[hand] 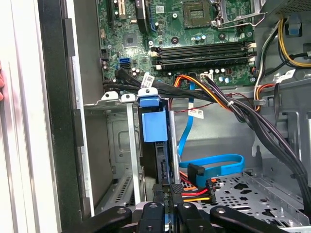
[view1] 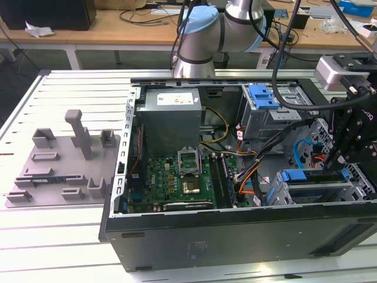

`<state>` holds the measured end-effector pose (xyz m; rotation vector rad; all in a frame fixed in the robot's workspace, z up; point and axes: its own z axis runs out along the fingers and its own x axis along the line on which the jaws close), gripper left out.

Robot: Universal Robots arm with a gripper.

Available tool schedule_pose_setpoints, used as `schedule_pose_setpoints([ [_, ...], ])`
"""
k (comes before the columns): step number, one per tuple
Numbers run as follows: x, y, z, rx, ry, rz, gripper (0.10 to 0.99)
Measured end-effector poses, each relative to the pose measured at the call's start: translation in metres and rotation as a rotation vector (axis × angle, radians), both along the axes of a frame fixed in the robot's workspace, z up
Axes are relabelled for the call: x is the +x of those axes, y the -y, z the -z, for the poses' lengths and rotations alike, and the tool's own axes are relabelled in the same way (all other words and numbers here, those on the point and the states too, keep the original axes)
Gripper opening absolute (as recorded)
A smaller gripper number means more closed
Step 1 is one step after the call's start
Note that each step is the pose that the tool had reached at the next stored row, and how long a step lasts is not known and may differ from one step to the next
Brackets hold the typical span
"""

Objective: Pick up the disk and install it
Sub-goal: 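Insert the first disk wire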

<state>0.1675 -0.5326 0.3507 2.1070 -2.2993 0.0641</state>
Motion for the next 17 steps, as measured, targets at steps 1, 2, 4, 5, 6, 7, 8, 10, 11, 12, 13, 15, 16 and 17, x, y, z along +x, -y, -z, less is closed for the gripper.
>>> schedule_pose_setpoints([
  [1, 0.0000, 0.0000, 0.0001, 0.000, 0.0000, 0.000, 0.169],
  [2, 0.0000, -0.0001, 0.0003, 0.000, -0.0001, 0.000, 0.169],
  [4, 0.0000, -0.0001, 0.0007, 0.000, 0.0000, 0.000, 0.169],
  [5, 0.0000, -0.0001, 0.0009, 0.000, 0.0000, 0.000, 0.169],
  [6, 0.0000, -0.0001, 0.0012, 0.000, -0.0001, 0.000, 0.169],
  [7, 0.0000, -0.0001, 0.0013, 0.000, 0.0000, 0.000, 0.169],
  [8, 0.0000, -0.0001, 0.0016, 0.000, 0.0000, 0.000, 0.169],
  [10, 0.0000, -0.0001, 0.0021, 0.000, -0.0001, 0.000, 0.169],
  [11, 0.0000, -0.0001, 0.0022, 0.000, 0.0000, 0.000, 0.169],
  [12, 0.0000, -0.0002, 0.0024, 0.000, 0.0000, 0.000, 0.169],
  [13, 0.0000, -0.0002, 0.0025, 0.000, -0.0001, 0.000, 0.169],
  [15, 0.0000, -0.0002, 0.0028, 0.000, -0.0001, 0.000, 0.169],
  [16, 0.0000, -0.0002, 0.0031, 0.000, 0.0000, 0.000, 0.169],
  [17, 0.0000, -0.0002, 0.0032, 0.000, 0.0000, 0.000, 0.169],
])
